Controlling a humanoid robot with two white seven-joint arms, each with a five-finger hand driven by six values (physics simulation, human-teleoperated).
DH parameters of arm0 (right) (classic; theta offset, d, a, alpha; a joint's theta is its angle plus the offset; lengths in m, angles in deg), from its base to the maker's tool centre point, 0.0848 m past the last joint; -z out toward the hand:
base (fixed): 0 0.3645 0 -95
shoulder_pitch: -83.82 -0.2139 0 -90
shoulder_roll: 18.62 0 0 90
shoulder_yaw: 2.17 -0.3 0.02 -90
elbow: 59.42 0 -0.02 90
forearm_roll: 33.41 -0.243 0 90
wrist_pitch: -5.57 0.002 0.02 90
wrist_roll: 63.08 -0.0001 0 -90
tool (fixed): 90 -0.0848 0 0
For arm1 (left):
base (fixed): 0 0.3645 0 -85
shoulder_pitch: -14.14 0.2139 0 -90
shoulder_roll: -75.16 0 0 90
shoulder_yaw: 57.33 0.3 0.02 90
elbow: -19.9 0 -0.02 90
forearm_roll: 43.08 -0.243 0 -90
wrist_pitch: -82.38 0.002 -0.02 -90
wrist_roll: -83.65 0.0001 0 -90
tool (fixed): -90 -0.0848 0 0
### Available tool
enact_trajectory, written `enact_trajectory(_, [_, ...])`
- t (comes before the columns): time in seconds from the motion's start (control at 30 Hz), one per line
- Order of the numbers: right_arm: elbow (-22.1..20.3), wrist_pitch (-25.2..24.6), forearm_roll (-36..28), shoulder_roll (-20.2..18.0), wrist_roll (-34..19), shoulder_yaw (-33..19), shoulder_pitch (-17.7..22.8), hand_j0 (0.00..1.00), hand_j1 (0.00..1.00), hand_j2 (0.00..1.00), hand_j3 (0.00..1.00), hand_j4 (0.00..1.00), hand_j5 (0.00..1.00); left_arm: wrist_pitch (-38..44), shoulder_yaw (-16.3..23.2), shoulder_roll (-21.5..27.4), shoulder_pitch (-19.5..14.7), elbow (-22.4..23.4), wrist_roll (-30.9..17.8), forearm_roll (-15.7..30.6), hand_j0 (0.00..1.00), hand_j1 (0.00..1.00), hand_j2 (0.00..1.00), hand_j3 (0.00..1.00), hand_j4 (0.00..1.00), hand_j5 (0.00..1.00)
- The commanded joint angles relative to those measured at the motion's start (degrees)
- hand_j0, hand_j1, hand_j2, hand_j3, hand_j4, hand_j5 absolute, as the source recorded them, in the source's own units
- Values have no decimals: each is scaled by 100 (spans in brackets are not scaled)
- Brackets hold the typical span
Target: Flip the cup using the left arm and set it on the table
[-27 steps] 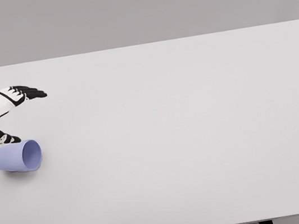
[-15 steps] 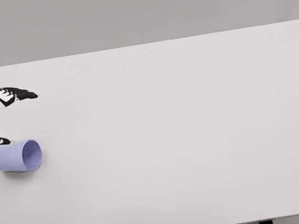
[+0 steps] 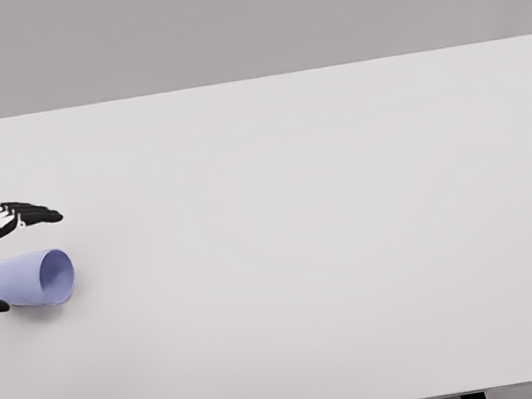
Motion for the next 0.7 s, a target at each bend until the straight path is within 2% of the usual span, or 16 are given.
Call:
enact_trajectory(0.0, [0,0,-1,0,-1,0,0,100,100,100,100,100,100,99,20,32,0,-76,69,269,100,100,100,100,100,100])
enact_trajectory(0.2, [0,0,-1,0,-1,0,0,100,100,100,100,100,100,1198,143,-601,0,-32,122,225,100,100,100,100,100,100])
enact_trajectory(0.4, [0,0,-1,0,-1,0,0,100,100,100,100,100,100,1541,222,-636,53,108,122,172,100,100,100,100,100,100])
enact_trajectory(0.53, [0,0,-1,0,-1,0,0,100,100,100,100,100,100,1752,222,-636,97,152,122,-126,100,100,100,100,100,100])
enact_trajectory(0.67, [0,0,-1,0,-1,0,0,100,100,100,100,100,100,1752,231,-829,106,187,122,-733,100,100,100,100,100,100])
